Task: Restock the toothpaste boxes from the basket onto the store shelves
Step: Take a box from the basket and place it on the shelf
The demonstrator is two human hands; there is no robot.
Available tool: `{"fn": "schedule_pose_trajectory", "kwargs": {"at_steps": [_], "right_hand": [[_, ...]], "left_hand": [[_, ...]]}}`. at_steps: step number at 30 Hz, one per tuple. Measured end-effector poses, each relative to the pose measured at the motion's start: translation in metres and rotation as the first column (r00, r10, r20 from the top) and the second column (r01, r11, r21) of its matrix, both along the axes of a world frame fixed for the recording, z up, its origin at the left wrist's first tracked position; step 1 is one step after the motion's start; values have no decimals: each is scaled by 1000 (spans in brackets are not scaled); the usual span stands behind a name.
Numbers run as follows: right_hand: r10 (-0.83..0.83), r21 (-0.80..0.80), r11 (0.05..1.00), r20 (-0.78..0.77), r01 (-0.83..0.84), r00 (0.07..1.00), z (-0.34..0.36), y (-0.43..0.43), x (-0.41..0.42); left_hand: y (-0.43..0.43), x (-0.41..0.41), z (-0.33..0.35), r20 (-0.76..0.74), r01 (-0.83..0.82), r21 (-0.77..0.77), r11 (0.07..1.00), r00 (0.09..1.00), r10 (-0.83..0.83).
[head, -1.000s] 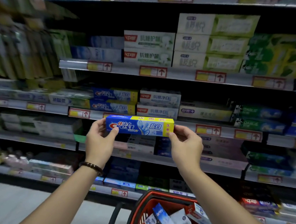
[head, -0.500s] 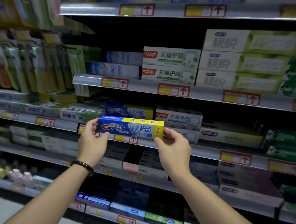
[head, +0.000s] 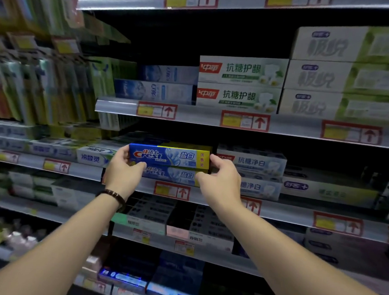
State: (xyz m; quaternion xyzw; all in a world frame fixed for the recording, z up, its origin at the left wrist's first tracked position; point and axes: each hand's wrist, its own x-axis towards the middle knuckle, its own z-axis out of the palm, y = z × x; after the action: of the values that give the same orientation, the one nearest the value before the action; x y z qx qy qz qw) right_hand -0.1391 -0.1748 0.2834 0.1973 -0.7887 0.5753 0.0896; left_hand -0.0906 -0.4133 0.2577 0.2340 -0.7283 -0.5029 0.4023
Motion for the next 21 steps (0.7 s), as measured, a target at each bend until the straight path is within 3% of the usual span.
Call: {"fn": "schedule_pose_trajectory", "kwargs": {"at_steps": [9, 21], "right_hand": [[14, 38, 999, 87, -18, 996, -8, -12, -12], [35, 96, 994, 79, -43, 996, -12, -5, -15]], "left_hand": [[-11, -18, -3, 91, -24, -37, 999, 995, 27], [-16, -17, -13, 155, 14, -74, 997, 988, -3]]}}
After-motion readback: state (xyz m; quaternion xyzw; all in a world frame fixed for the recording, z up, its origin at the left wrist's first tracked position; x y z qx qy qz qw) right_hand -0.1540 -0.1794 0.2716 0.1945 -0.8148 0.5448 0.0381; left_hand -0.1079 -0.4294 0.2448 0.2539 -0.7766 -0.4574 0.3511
